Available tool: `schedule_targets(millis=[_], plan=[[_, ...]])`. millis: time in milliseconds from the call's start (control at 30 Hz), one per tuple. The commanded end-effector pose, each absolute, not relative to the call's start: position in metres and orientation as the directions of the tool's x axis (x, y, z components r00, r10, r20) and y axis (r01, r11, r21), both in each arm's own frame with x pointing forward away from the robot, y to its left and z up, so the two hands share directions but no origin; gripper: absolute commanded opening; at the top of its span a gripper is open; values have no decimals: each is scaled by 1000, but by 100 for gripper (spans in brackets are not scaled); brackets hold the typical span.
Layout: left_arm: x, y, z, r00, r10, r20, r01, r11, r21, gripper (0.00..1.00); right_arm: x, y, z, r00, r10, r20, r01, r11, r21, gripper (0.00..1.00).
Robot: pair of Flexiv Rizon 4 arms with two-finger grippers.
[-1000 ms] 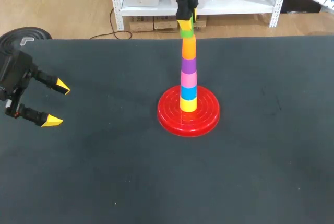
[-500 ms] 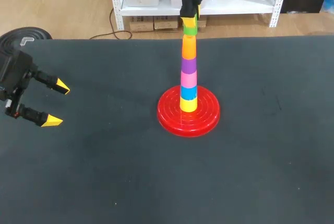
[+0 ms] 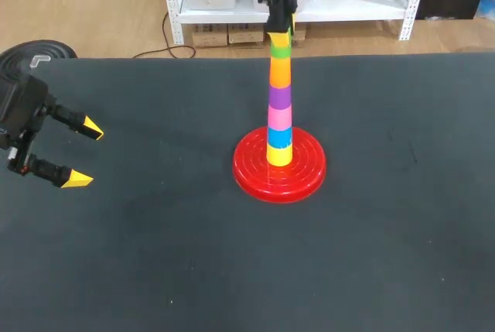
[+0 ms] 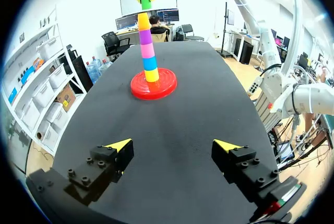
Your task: Pick up and stack the cylinders on the red base in this order: pink,purple,orange,green
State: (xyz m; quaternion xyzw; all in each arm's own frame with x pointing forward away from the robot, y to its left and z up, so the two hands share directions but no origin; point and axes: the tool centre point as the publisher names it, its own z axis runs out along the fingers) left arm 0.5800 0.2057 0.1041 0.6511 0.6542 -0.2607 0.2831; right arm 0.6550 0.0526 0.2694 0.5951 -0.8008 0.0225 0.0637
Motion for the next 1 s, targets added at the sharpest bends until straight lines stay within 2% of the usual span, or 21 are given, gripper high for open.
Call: schedule_targets(millis=[33,767,1000], plan=[[580,206,103,11,702,-712,999,16,32,100,658,55,267,-283,-950,130,-956,291,48,0],[580,206,103,11,702,-712,999,16,32,100,670,49,253,-289,-954,86,-952,295,78,0],[580,206,103,11,702,-712,999,16,32,100,672,49,260,-301,-949,95,-951,306,41,0]])
